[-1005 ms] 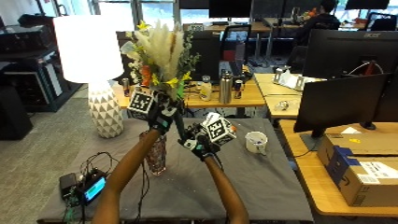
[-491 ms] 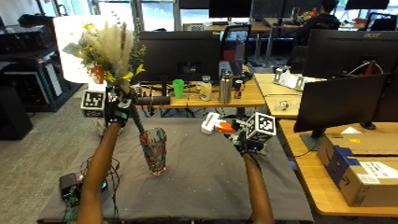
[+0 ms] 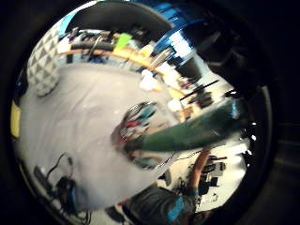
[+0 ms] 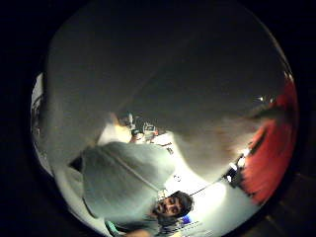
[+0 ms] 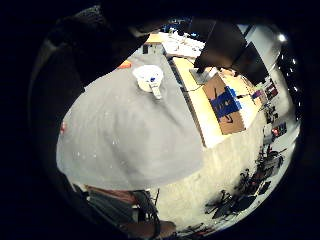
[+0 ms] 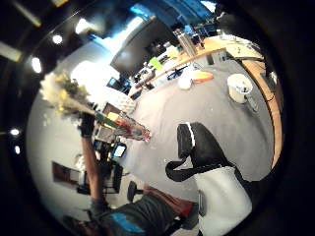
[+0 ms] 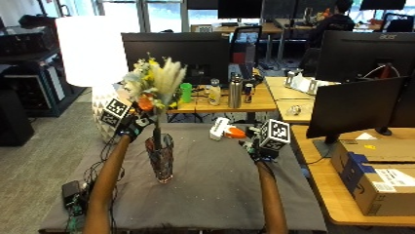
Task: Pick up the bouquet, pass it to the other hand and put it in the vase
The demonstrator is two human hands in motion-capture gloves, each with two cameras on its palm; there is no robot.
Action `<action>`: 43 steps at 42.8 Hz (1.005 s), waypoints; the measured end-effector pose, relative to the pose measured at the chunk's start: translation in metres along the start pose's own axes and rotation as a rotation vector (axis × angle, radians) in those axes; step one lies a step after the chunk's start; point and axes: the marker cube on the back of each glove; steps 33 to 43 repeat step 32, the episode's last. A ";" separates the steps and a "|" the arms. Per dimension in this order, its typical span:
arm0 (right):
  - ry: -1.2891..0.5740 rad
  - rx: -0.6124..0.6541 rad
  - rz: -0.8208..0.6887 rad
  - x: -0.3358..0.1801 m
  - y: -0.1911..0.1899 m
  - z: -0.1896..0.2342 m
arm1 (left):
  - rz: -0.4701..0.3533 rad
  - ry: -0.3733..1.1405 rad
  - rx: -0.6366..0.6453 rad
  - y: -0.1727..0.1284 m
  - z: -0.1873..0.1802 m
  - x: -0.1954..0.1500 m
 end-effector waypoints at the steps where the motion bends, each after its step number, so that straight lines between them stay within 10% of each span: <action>1: 0.000 -0.001 0.002 0.001 0.000 0.000 | -0.060 -0.012 -0.028 0.002 0.001 -0.004; 9: -0.007 -0.001 0.027 0.009 0.002 -0.002 | -0.224 -0.250 -0.147 0.024 -0.009 -0.011; 43: -0.021 0.034 -0.023 -0.022 -0.001 -0.001 | -0.009 -0.192 0.116 0.074 -0.093 0.012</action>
